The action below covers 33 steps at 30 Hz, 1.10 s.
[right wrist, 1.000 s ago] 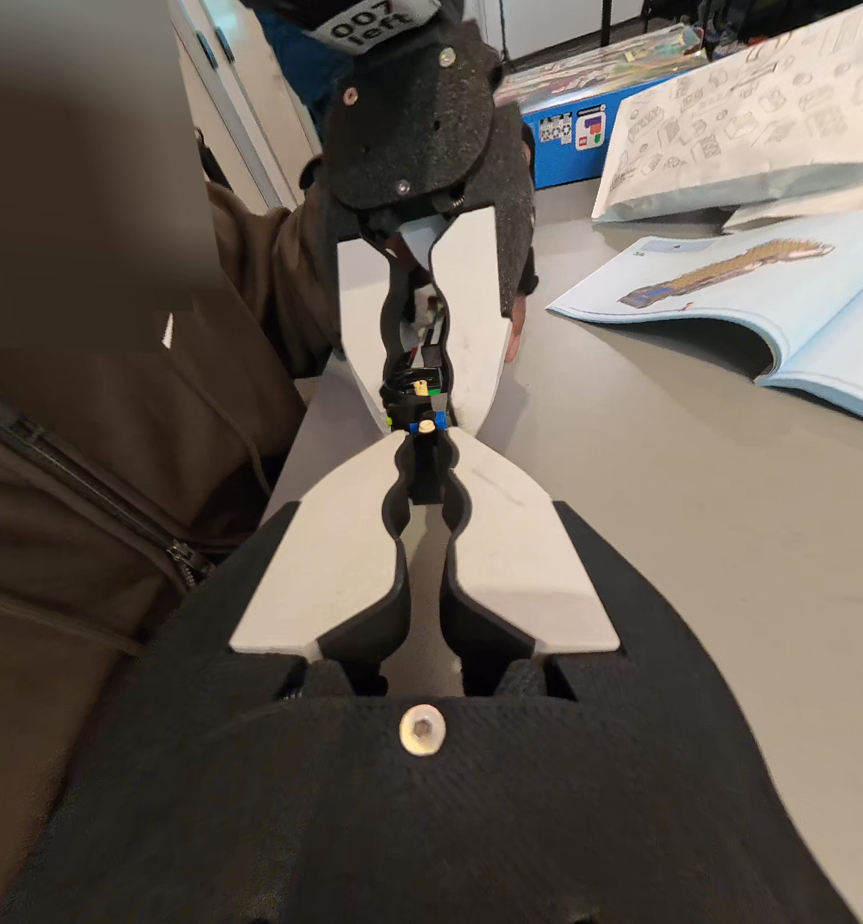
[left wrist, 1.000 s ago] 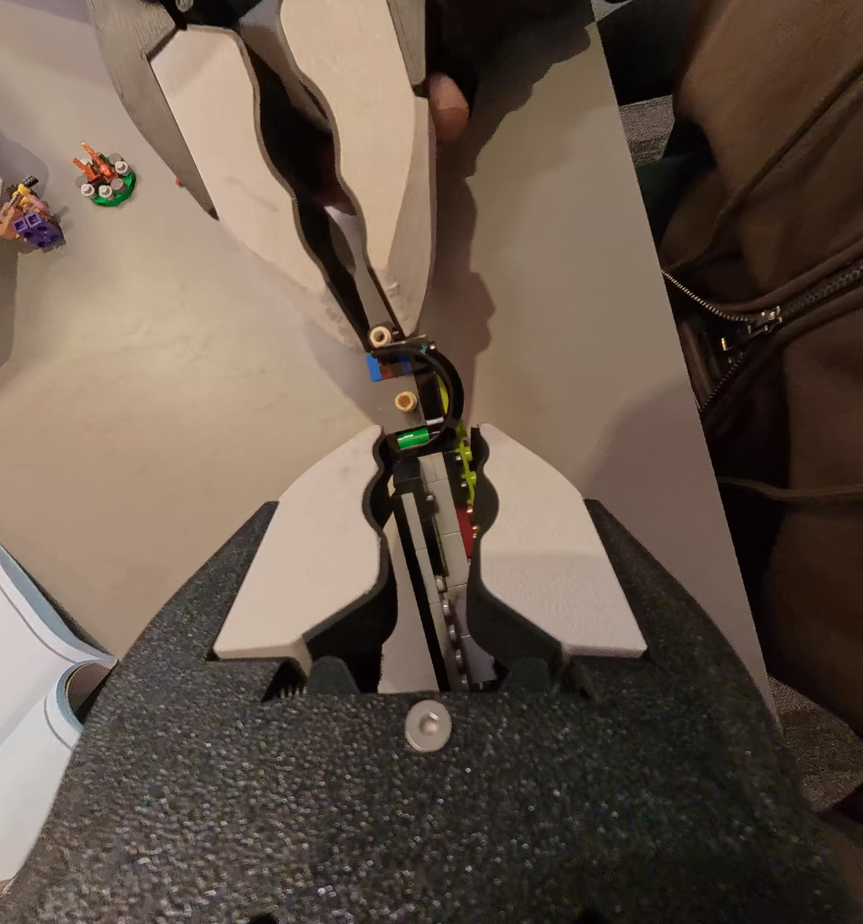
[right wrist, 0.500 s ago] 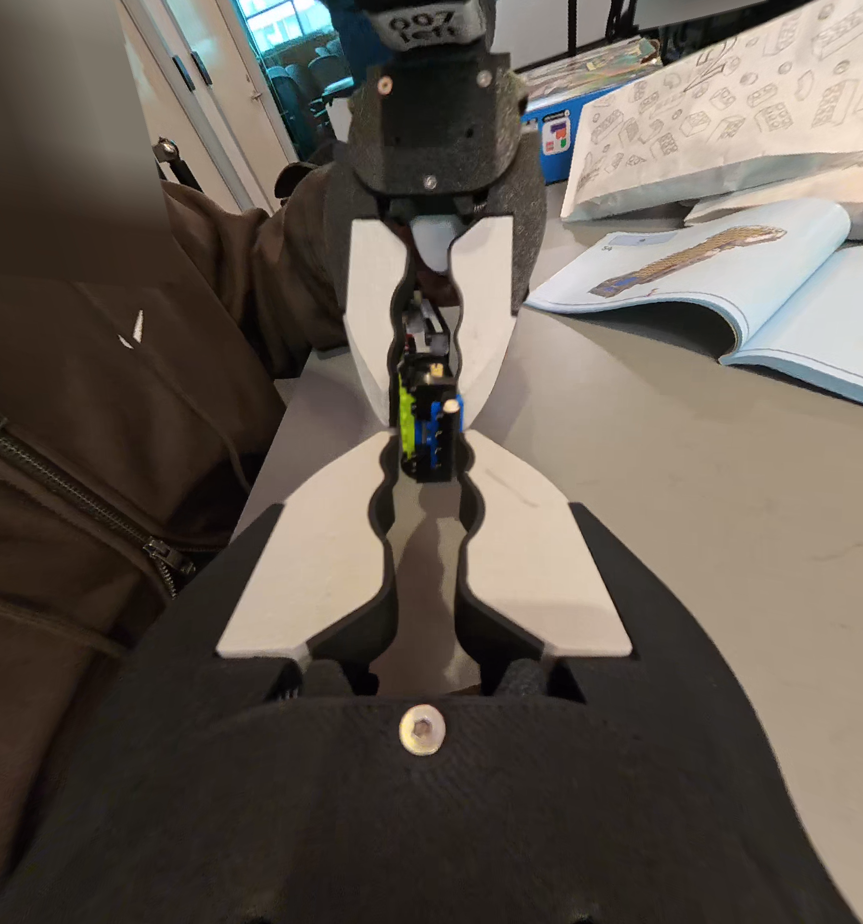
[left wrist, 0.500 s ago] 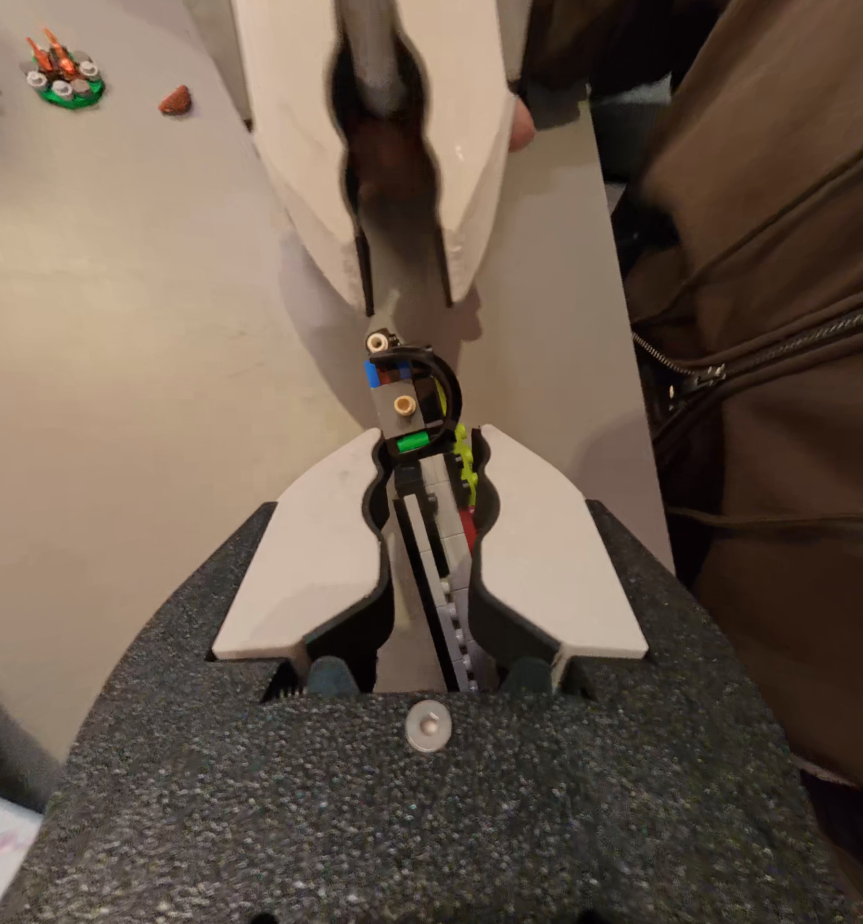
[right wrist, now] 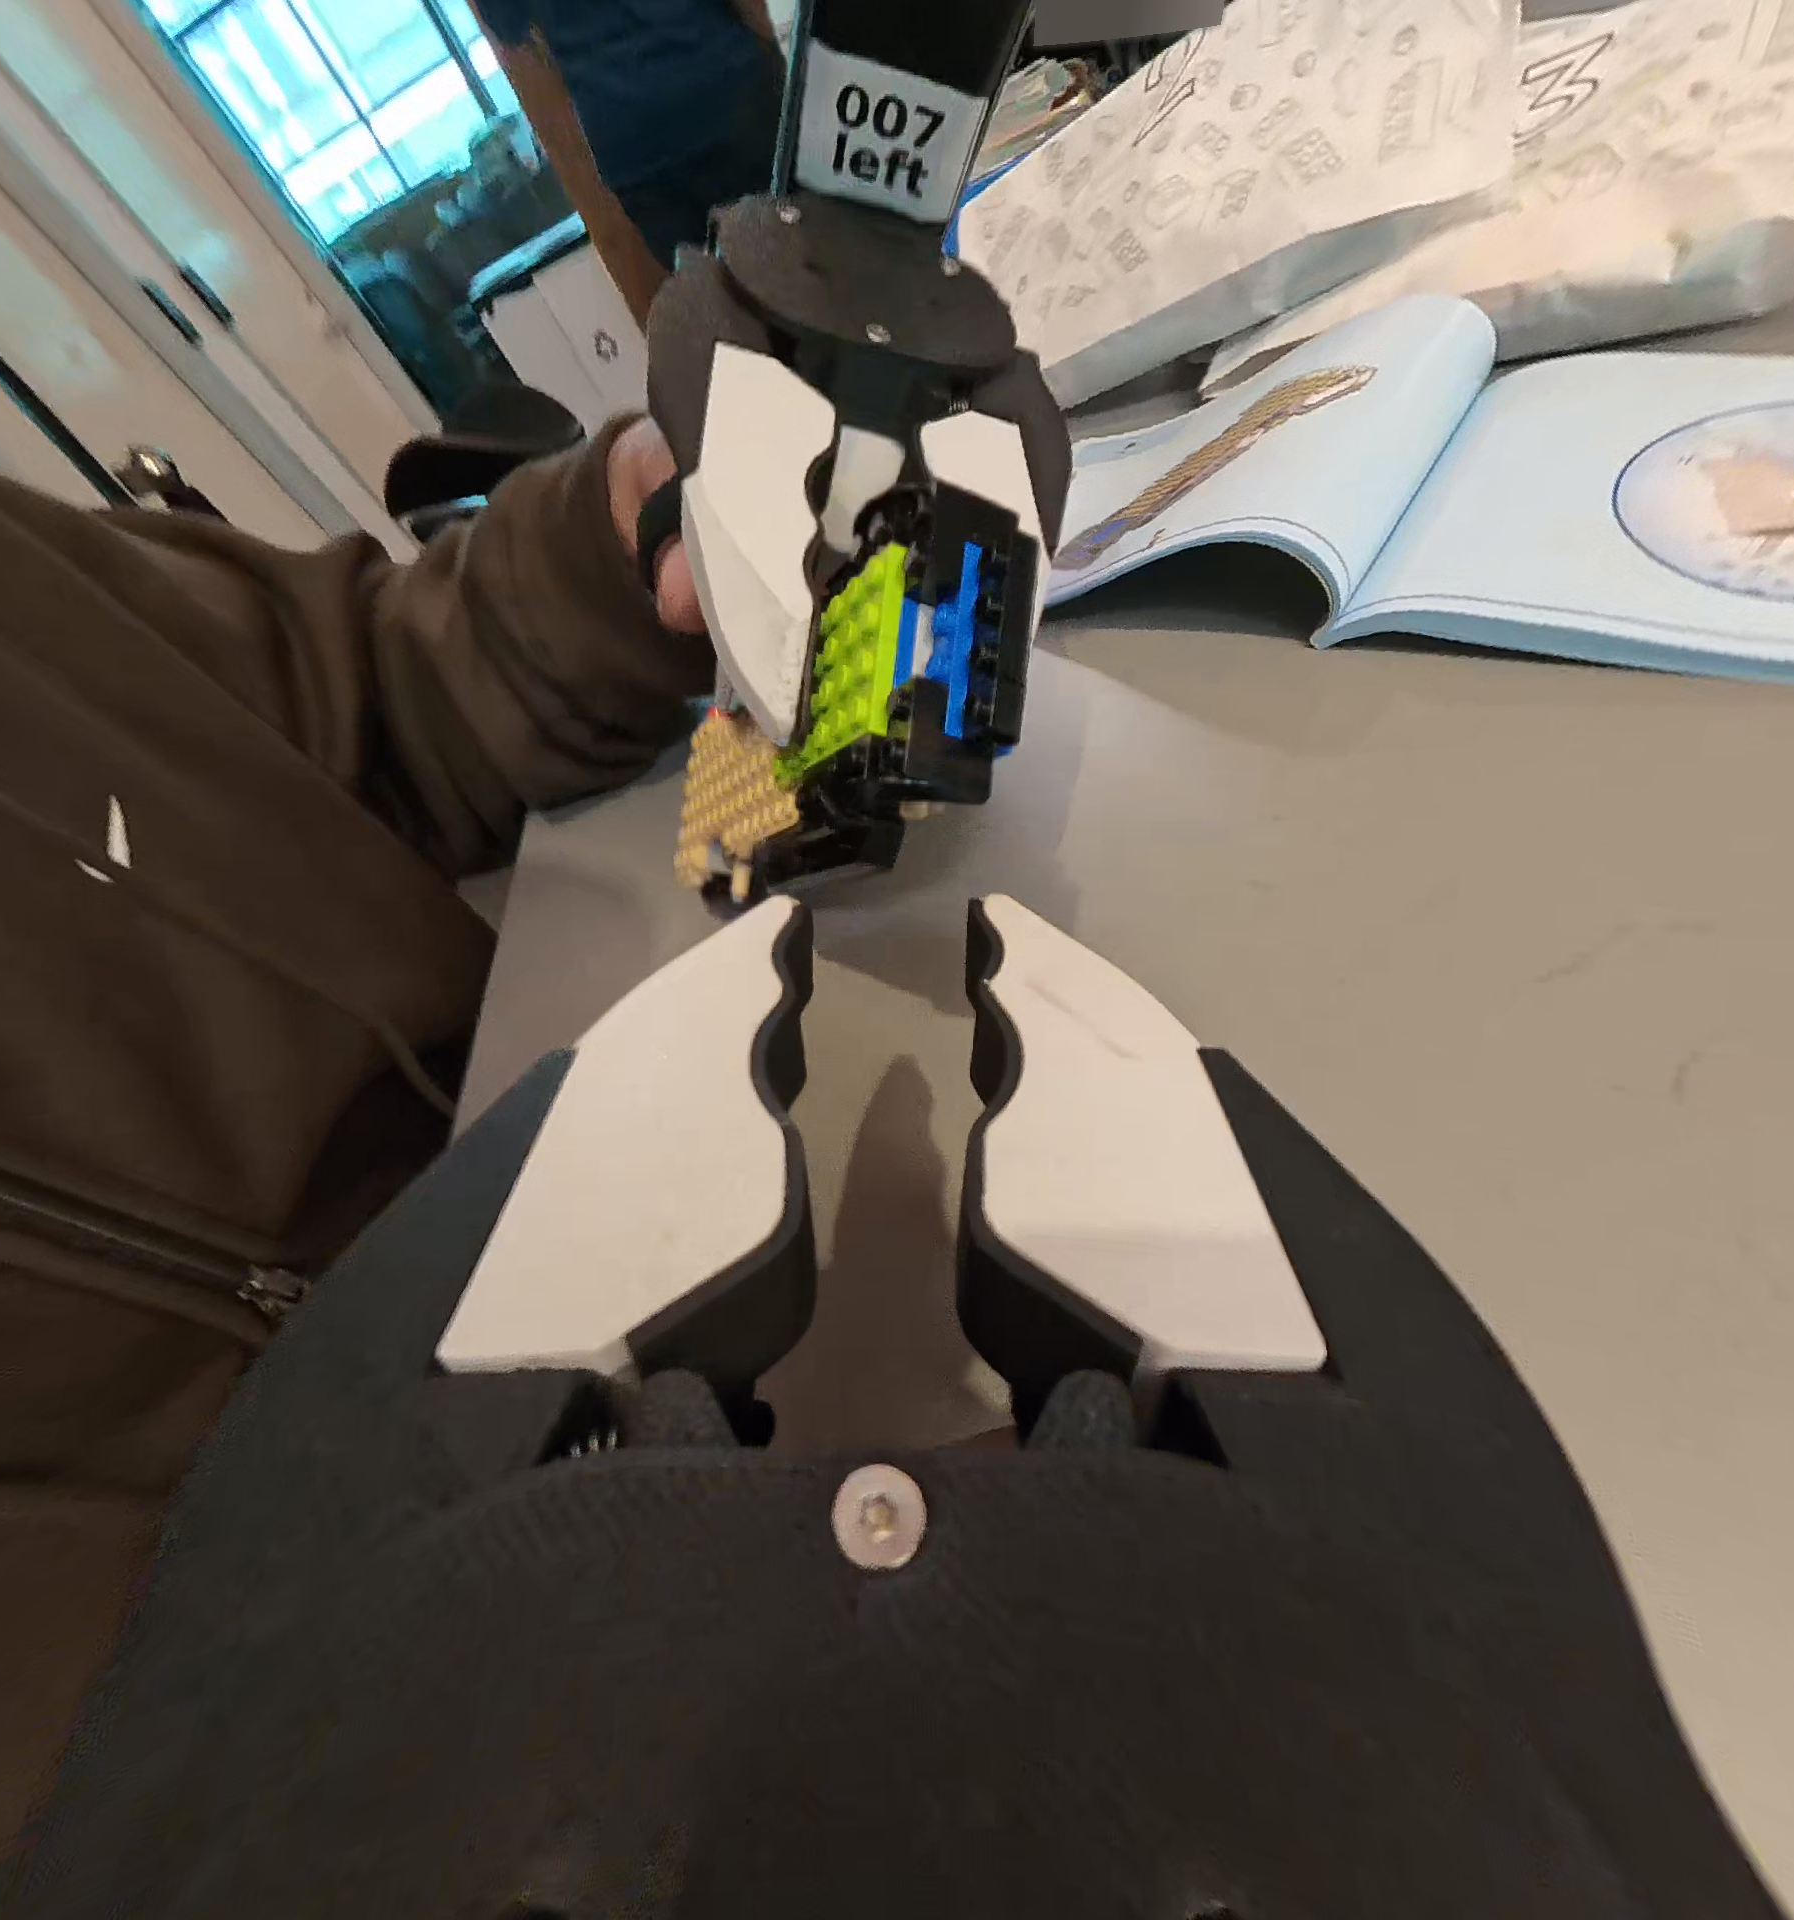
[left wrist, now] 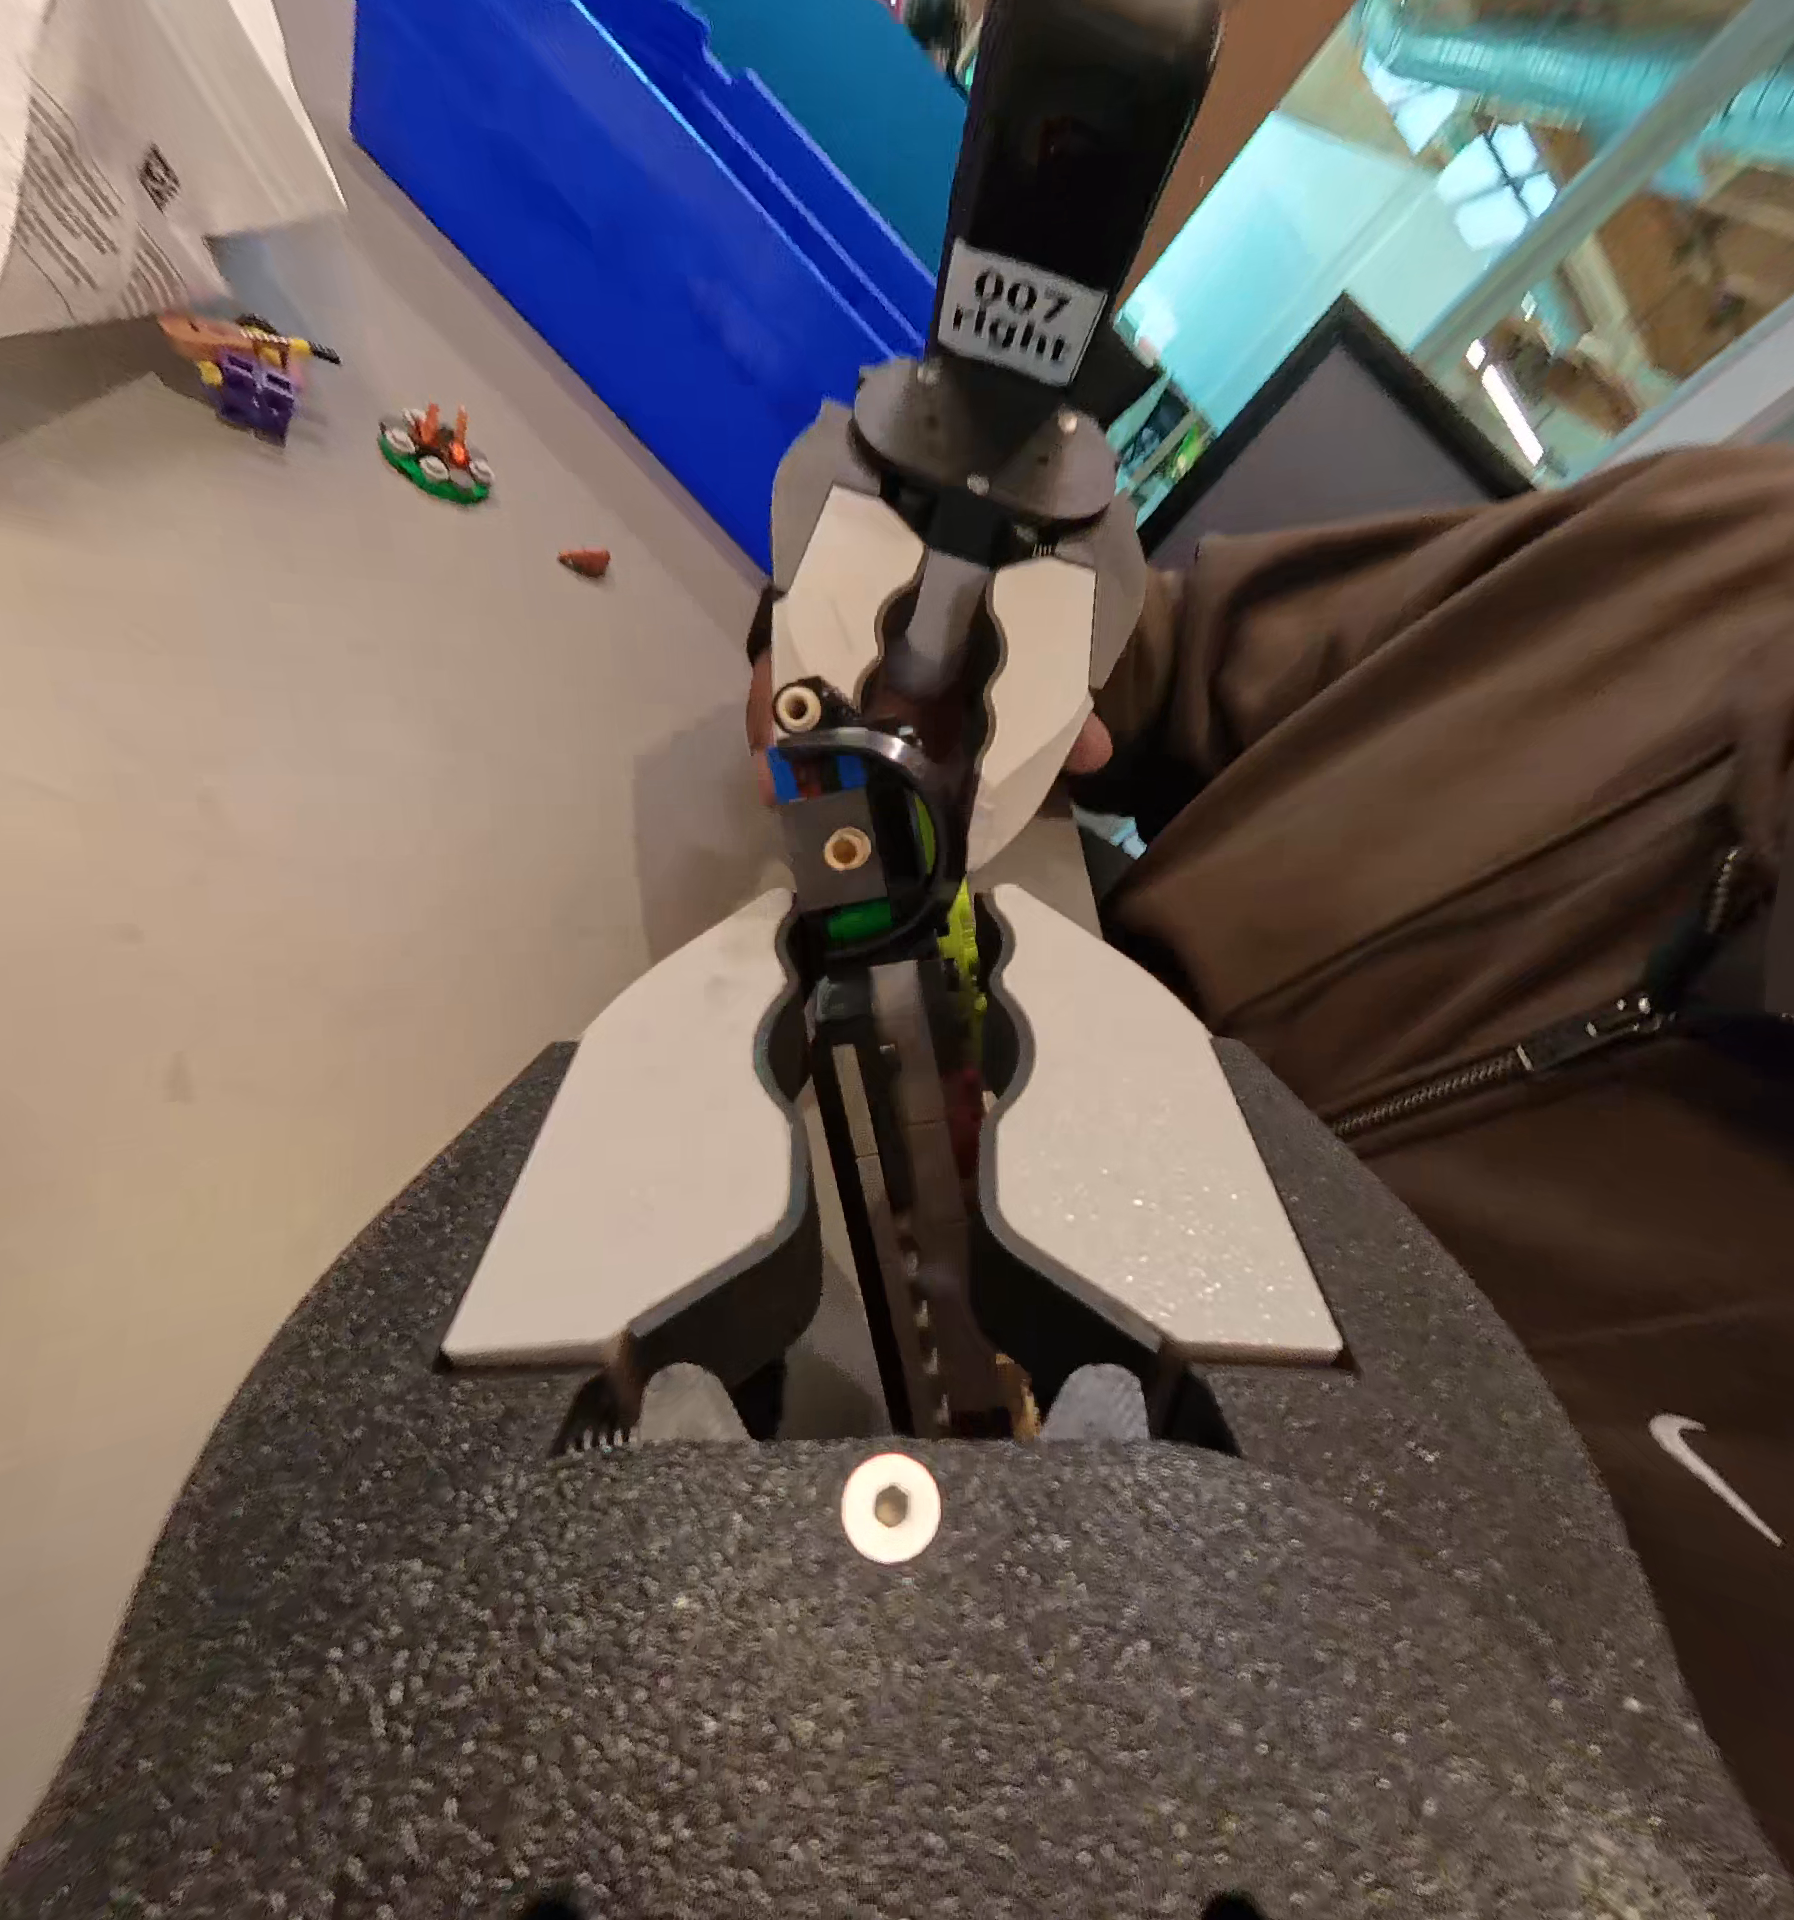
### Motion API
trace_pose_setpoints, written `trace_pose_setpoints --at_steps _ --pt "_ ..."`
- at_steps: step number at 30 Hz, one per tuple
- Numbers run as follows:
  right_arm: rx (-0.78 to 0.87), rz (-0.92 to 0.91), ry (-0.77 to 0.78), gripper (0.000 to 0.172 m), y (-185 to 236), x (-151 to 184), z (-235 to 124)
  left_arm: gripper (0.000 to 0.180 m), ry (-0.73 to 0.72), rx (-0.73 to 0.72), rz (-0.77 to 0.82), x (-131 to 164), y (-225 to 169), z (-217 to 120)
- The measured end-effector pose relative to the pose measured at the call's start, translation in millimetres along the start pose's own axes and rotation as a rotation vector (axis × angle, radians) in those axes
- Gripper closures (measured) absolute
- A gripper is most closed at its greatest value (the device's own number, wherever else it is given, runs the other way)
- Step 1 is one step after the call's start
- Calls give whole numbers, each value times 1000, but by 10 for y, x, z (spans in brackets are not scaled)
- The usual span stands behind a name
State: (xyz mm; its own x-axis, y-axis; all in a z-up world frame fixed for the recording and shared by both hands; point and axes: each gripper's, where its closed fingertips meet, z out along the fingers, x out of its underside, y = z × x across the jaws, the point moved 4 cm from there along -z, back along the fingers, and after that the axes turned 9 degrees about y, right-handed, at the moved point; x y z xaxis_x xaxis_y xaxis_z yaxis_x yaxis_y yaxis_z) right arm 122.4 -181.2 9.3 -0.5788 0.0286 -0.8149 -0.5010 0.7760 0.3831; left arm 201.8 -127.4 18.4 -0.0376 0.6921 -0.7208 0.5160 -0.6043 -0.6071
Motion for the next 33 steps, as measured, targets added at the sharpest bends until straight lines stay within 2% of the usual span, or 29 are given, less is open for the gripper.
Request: trace_pose_setpoints --at_steps 8,14,20,27,33 --pt "-64 213 -174 149 -84 -116 -50 152 -102 18 -48 -42 90 87" --pt "-49 188 -185 151 -74 -139 -81 152 -141 83 -50 -44 71 96" --pt "-3 79 -208 156 3 -187 -123 151 -162 57 67 -87 2 75" --pt "-49 98 -249 149 -5 -240 -254 151 -175 -2 246 -151 -154 46" --pt "-100 93 -254 138 65 -264 -248 151 -151 -2 263 -147 -193 73"
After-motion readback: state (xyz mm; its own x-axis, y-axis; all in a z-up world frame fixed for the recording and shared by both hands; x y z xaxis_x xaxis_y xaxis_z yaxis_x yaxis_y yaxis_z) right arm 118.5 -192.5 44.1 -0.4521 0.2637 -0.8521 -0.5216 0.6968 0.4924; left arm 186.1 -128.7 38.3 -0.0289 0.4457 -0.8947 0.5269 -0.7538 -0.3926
